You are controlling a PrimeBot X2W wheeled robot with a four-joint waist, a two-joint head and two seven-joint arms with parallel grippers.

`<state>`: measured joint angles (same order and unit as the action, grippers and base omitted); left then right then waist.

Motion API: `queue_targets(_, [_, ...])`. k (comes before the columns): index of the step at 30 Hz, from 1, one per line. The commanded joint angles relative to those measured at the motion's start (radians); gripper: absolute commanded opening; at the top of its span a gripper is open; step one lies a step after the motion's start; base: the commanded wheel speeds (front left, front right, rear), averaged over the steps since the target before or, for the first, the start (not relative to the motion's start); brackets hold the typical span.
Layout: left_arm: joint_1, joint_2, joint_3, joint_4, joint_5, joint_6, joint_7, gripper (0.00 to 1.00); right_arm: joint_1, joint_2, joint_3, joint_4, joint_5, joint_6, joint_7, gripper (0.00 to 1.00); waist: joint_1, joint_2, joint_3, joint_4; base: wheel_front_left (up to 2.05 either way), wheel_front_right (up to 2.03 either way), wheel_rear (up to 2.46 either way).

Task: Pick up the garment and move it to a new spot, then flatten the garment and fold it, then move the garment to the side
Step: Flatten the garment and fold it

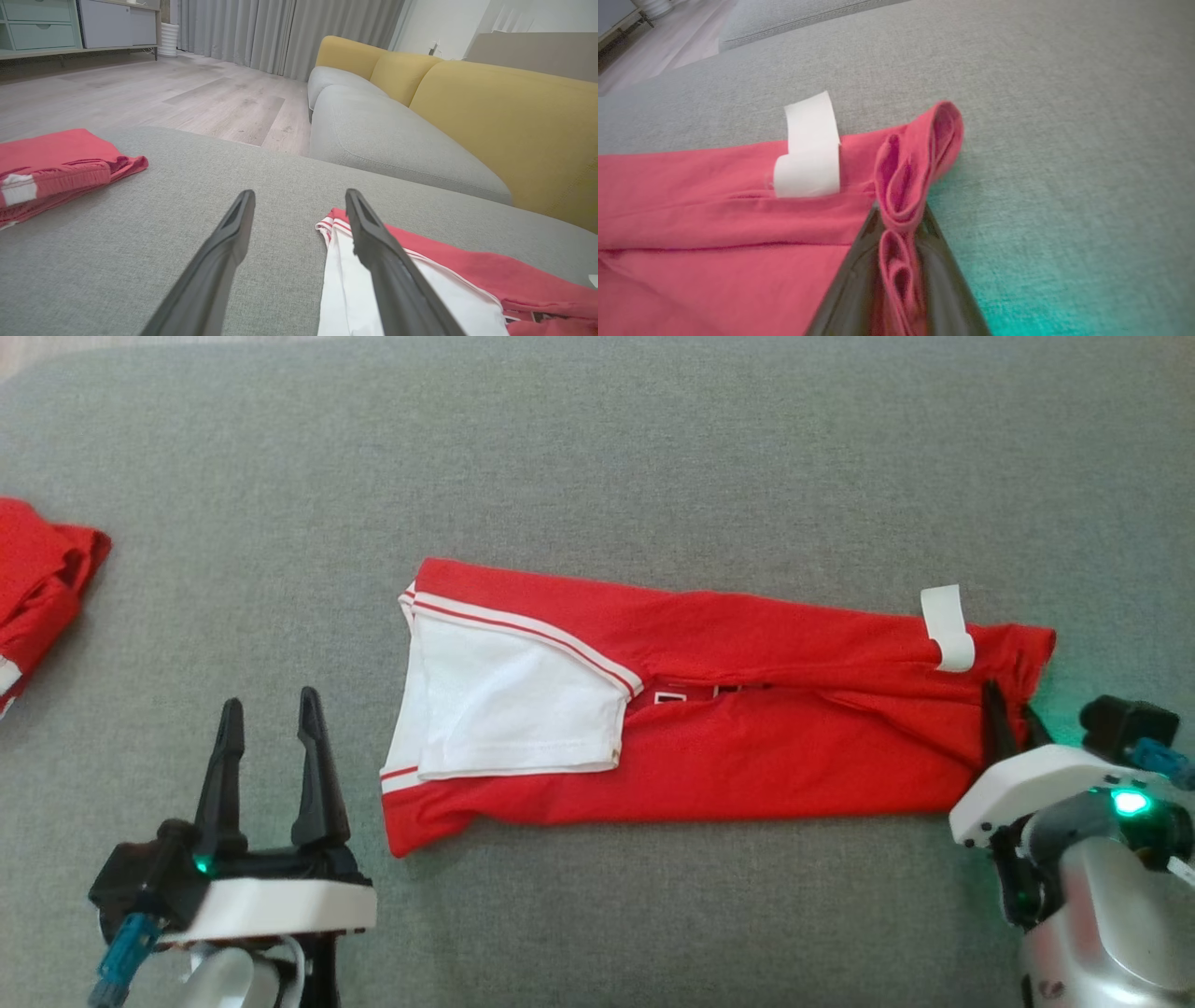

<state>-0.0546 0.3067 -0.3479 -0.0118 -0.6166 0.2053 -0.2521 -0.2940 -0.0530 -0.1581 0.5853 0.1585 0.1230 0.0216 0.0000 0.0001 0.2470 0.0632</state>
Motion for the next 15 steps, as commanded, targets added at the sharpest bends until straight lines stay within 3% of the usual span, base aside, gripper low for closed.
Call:
queue_targets(1, [-0.009, 0.013, 0.041, -0.024, 0.004, -0.002, -0.005, 1.0, -0.004, 0.003, 0.039, 0.007, 0.001, 0.008, -0.003, 0.13, 0.0, -0.0001, -0.003, -0.001, 0.0, 0.0, 0.0])
queue_targets(5, [-0.004, 0.016, 0.039, -0.025, 0.001, 0.0, 0.0, 1.0, -0.014, 0.003, 0.024, -0.003, -0.015, 0.008, -0.021, 0.0, 0.0, -0.0001, -0.01, -0.006, 0.0, 0.0, 0.0])
queue_targets(15, [0.01, 0.023, 0.037, -0.044, -0.001, 0.01, 0.007, 1.0, 0.002, -0.061, -0.066, -0.22, -0.039, 0.008, 0.064, 0.0, 0.0, -0.0001, -0.021, -0.045, 0.0, 0.0, 0.0])
